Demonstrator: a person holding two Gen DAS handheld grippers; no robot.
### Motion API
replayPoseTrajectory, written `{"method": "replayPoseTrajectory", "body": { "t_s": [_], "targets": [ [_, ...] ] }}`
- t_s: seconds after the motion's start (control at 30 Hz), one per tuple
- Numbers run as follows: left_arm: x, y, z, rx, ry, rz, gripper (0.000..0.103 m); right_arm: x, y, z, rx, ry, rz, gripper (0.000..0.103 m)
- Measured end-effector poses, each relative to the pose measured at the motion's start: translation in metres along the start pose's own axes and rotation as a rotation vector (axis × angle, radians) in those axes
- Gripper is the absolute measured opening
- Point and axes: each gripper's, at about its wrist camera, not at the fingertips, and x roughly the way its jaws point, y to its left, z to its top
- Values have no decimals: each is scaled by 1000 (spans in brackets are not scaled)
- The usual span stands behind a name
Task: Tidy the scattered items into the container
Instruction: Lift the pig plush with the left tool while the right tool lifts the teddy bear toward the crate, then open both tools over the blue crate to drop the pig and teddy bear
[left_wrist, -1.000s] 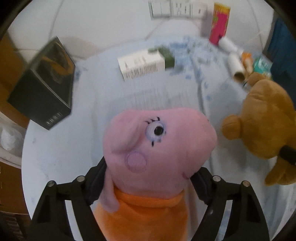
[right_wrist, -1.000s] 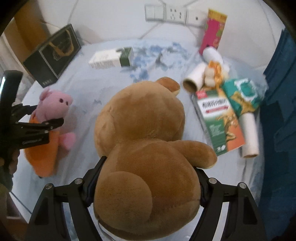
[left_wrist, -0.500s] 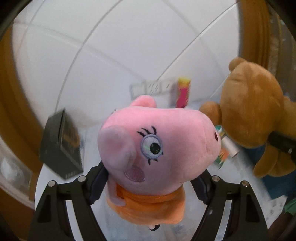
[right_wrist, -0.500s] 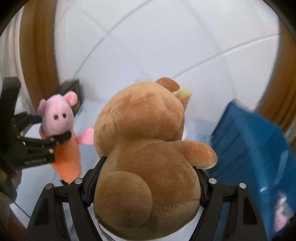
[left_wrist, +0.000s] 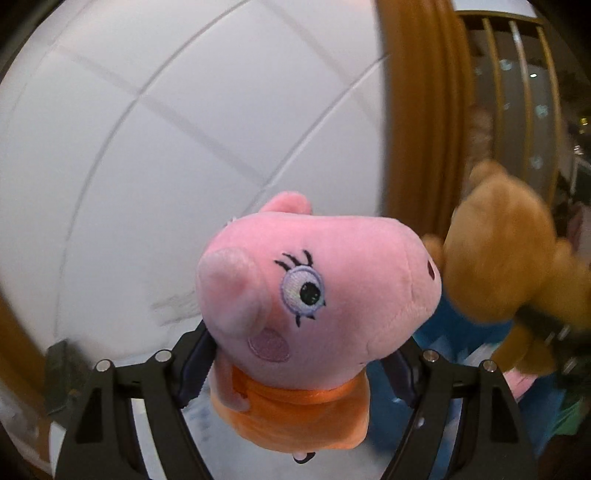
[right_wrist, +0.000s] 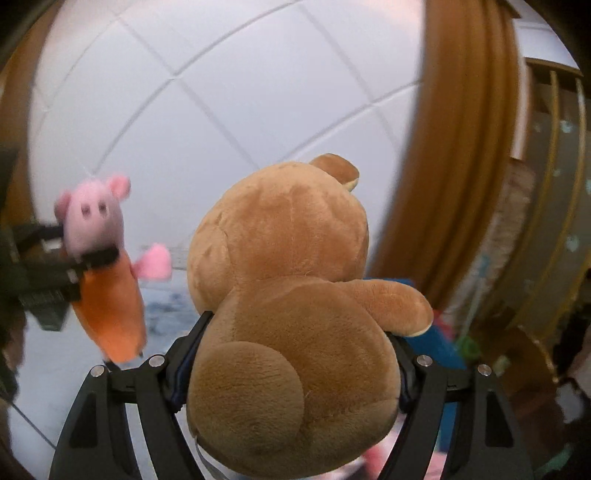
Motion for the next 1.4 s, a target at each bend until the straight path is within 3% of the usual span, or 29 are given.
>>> {"method": "replayPoseTrajectory", "body": {
  "t_s": [0.13,0.23,0.37,0.57,0.6,0.63,0.7,0.8,1.03,1.23,1.4],
  "targets": [
    [14,-73,46,-15,-18,-67,79,4,-77,-9,11,33,-23,79],
    [28,-120,59,6,6,-94,79,7,-124,-20,32,53,-32,79],
    [49,-169,52,53,77,-115,80,7,-167,-43,57,86,-15,79],
    [81,-204,14,99,207,-141,86,6,-205,-78,128,115,49,83],
    [84,-208,7,110,218,-137,86,6,-209,-85,134,113,58,87],
    [83,-213,1,118,223,-131,86,3,-210,-90,130,108,44,98],
    [79,-215,-10,121,217,-126,87,-6,-211,-99,115,82,-2,103],
    [69,-217,-16,117,202,-129,103,-19,-211,-109,124,50,-1,103],
    [37,-227,-35,115,145,-102,103,-26,-214,-130,152,43,3,103],
    [4,-208,-61,101,97,-55,103,-36,-204,-150,170,11,41,103],
    [-29,-178,-93,58,55,57,103,-42,-174,-159,158,-29,96,103]
  ]
}}
